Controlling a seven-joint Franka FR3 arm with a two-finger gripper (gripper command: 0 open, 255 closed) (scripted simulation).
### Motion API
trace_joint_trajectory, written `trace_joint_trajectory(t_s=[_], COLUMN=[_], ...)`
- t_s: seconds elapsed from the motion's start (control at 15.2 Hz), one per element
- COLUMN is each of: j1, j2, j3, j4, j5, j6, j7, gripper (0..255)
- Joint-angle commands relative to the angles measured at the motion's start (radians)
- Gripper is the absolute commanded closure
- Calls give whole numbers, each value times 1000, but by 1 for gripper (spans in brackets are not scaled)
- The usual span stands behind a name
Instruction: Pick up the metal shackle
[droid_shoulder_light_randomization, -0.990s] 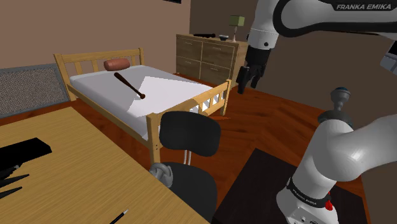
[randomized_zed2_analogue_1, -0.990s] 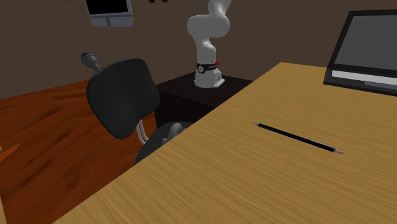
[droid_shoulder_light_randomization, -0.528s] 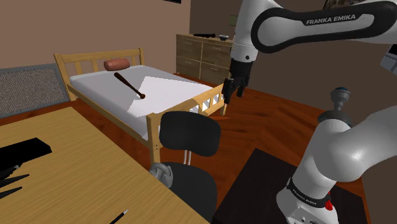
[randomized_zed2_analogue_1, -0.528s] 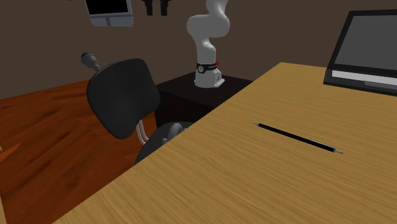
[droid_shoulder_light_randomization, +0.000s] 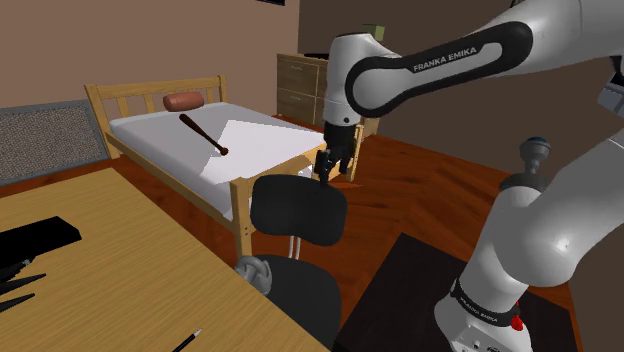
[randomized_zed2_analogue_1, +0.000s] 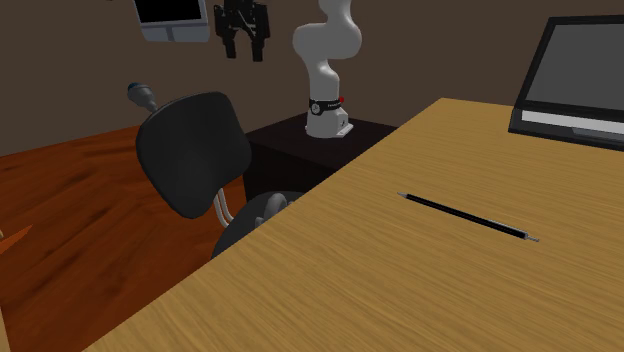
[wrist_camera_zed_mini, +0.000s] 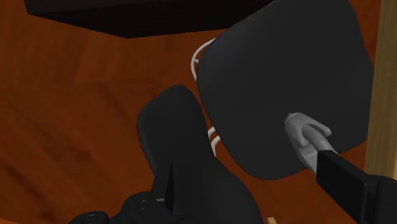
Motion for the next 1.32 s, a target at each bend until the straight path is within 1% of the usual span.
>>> trace_joint_trajectory(t_s=[0.0, 0.33, 0.66, 0.99, 1.25], j1=[14, 41, 68, 98, 127], j2=[69, 250, 434, 618, 765], j3=[15, 46, 75, 99, 113], j4=[15, 77, 165, 276, 382], j5=[8, 17, 13, -2, -19], j6=[45, 139, 211, 259, 280], j7=[3, 4, 8, 15, 20], gripper=[0, 0, 0, 0, 0])
